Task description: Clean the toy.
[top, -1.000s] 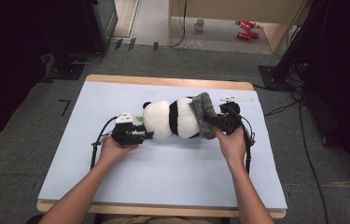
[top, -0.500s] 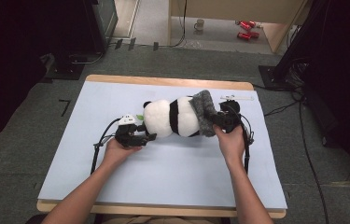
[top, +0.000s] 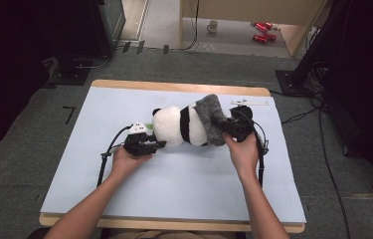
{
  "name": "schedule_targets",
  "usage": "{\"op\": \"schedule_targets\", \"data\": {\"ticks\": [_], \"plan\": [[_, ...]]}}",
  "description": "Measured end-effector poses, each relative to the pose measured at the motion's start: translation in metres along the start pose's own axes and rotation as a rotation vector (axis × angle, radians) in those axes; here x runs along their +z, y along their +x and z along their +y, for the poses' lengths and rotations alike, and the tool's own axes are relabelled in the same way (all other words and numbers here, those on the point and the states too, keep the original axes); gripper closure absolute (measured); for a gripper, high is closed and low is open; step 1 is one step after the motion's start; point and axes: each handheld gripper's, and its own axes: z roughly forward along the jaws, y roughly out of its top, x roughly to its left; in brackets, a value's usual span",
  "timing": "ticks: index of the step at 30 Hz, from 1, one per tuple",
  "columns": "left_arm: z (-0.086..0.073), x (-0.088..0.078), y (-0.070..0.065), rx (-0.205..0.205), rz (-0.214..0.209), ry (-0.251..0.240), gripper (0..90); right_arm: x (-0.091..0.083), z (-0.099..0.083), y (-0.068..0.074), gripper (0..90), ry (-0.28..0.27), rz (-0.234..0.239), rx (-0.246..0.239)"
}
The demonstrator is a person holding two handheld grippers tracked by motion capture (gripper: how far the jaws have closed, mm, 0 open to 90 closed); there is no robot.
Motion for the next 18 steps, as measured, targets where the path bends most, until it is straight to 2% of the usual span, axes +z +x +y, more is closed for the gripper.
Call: {"op": "schedule_targets", "data": {"ticks": [1, 5, 9, 12, 16, 18], "plan": [[0.001, -0.001, -0.001, -0.012, -0.002, 0.0, 64.8, 0.003, 0.0, 0.005, 76.7, 0.009, 0.016, -0.006], [0.005, -0.004, -0.005, -0.014, -0.026, 0.002, 71.4, 0.016, -0.004, 0.027, 76.7, 0.045, 0.066, -0.046], [0.008, -0.009, -0.01, -0.031, -0.063, 0.009, 74.7, 0.022, -0.006, 0.045, 76.7, 0.06, 0.095, -0.074], [0.01, -0.015, -0.015, -0.029, -0.074, 0.02, 75.3, 0.026, -0.008, 0.054, 76.7, 0.073, 0.111, -0.075], [0.012, -0.027, -0.02, -0.049, -0.095, 0.023, 75.4, 0.036, -0.014, 0.064, 76.7, 0.098, 0.124, -0.081], [0.013, -0.032, -0.023, -0.046, -0.085, 0.024, 75.3, 0.041, -0.018, 0.07, 76.7, 0.106, 0.135, -0.088]]}}
